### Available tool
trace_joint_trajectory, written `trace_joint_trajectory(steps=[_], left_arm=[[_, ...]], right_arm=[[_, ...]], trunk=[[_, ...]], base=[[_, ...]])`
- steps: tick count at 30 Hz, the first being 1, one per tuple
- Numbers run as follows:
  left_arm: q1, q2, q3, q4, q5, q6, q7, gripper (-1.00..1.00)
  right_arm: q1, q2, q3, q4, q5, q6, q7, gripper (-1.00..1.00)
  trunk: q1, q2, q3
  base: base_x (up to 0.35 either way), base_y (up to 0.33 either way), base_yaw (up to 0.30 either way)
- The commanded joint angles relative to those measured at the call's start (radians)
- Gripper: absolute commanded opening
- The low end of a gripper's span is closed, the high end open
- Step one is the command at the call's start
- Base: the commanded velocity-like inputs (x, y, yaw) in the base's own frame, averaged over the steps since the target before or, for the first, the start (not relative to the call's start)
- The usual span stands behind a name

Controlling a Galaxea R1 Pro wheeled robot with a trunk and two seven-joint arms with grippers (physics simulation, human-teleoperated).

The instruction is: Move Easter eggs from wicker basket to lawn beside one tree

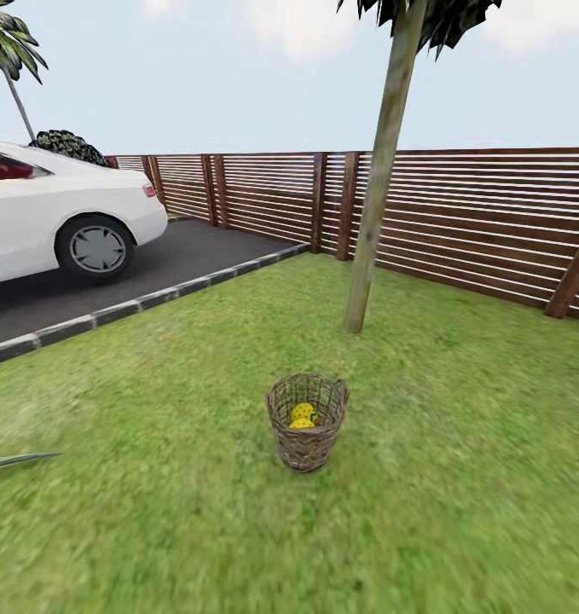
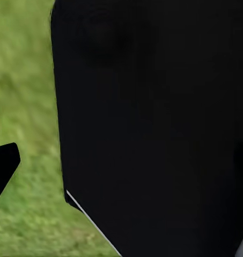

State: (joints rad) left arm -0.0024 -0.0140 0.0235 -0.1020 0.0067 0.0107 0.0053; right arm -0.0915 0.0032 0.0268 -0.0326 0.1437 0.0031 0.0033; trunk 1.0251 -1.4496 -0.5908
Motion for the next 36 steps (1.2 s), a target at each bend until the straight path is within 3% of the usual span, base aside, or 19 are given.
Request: trace_joint_trajectory(steps=[1, 4, 10, 14, 15, 16, 20, 24, 28, 31, 36], left_arm=[[-0.003, 0.000, 0.015, -0.021, 0.002, 0.011, 0.006, 1.00], [-0.034, 0.003, 0.061, -0.084, 0.006, 0.083, 0.040, 1.00], [-0.149, 0.006, 0.097, -0.143, 0.008, 0.221, 0.109, 1.00], [-0.277, 0.001, 0.101, -0.164, 0.009, 0.268, 0.119, 1.00], [-0.346, -0.002, 0.103, -0.170, 0.010, 0.323, 0.120, 1.00], [-0.380, -0.005, 0.103, -0.172, 0.010, 0.351, 0.120, 1.00], [-0.518, -0.028, 0.104, -0.206, 0.020, 0.412, 0.121, 1.00], [-0.629, -0.060, 0.104, -0.305, 0.024, 0.507, 0.123, 1.00], [-0.657, -0.066, 0.104, -0.447, 0.025, 0.563, 0.124, 1.00], [-0.662, -0.068, 0.103, -0.508, 0.028, 0.572, 0.122, 1.00], [-0.663, -0.069, 0.099, -0.562, 0.106, 0.572, 0.121, 1.00]], right_arm=[[-0.014, 0.000, 0.003, -0.020, 0.022, 0.062, 0.000, 1.00], [-0.049, -0.002, 0.004, -0.130, 0.044, 0.225, 0.000, 1.00], [-0.068, -0.005, 0.004, -0.404, 0.051, 0.388, 0.000, 1.00], [-0.086, -0.006, 0.003, -0.649, 0.050, 0.558, 0.001, 1.00], [-0.090, -0.005, 0.003, -0.750, 0.051, 0.626, 0.001, 1.00], [-0.092, -0.005, 0.003, -0.794, 0.051, 0.646, 0.001, 1.00], [-0.114, -0.007, 0.002, -0.942, 0.052, 0.678, 0.000, 1.00], [-0.183, -0.008, -0.002, -0.988, 0.052, 0.682, -0.001, 1.00], [-0.219, -0.006, -0.004, -1.013, 0.052, 0.684, -0.003, 1.00], [-0.226, -0.004, -0.003, -1.067, 0.053, 0.686, -0.003, 1.00], [-0.227, -0.005, -0.003, -1.098, 0.044, 0.687, -0.003, 1.00]], trunk=[[0.000, 0.000, -0.001], [0.000, 0.000, -0.001], [0.000, 0.000, -0.001], [0.000, 0.000, -0.001], [0.000, 0.000, -0.001], [0.000, 0.000, -0.001], [0.000, 0.000, -0.001], [0.000, 0.000, -0.001], [0.000, 0.000, -0.001], [0.000, 0.000, -0.001], [0.000, 0.000, -0.001]], base=[[0.000, 0.000, 0.000], [0.000, 0.000, 0.000], [0.000, 0.000, 0.000], [0.000, 0.000, 0.000], [0.000, 0.000, 0.000], [0.000, 0.000, 0.000], [0.000, 0.000, 0.000], [0.000, 0.000, 0.000], [0.000, 0.000, 0.000], [0.000, 0.000, 0.000], [0.000, 0.000, 0.000]])
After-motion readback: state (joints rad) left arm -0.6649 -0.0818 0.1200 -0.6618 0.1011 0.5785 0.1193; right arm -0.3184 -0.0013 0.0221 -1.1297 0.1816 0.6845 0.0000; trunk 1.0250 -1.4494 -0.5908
